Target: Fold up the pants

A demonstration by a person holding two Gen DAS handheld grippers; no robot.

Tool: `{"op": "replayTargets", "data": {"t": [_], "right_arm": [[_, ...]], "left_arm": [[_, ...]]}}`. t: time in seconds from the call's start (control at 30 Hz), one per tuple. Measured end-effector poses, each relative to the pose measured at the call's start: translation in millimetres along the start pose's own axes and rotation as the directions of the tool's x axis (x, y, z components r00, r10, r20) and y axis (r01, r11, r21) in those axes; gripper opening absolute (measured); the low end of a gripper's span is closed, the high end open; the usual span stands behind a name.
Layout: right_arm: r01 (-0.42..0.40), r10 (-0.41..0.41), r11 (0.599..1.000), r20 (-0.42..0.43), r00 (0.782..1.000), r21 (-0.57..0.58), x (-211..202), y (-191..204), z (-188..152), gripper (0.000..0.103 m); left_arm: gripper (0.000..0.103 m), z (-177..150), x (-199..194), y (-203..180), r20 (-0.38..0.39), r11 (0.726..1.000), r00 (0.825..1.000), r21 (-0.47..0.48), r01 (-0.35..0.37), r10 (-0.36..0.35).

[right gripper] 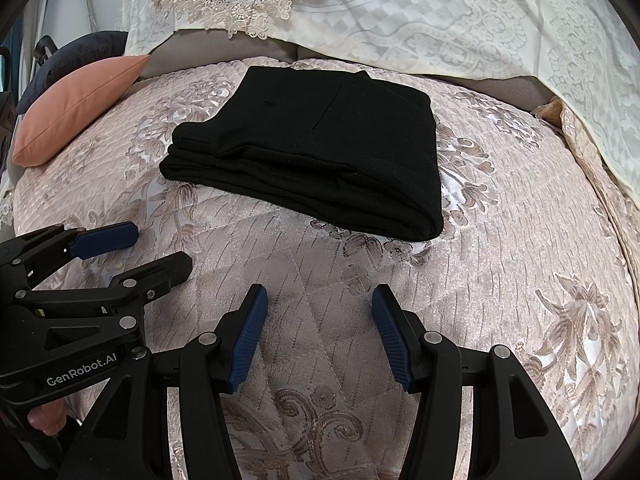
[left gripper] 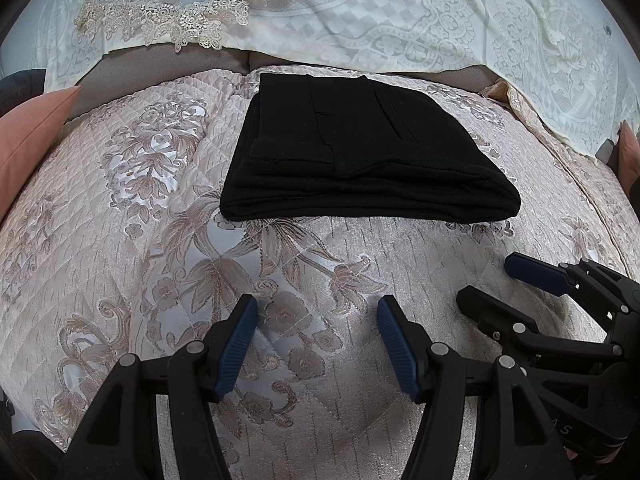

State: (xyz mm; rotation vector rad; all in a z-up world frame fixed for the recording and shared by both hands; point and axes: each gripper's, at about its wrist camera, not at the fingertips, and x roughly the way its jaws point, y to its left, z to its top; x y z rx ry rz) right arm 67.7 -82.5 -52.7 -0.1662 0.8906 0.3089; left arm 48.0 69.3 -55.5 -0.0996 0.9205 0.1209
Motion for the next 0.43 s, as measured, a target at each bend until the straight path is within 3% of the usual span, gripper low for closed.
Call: {"op": "replayTargets", "data": {"t": [0.43], "right_arm": [[0.001,-0.001,1.0,0.002,1.0,-0.003,0.2,0.7,0.1,0.055]], "left_arm": [[0.065,-1.5,0.4,0.2,0.007,1.0,1.0,0.0,-0.003,0.003]]}}
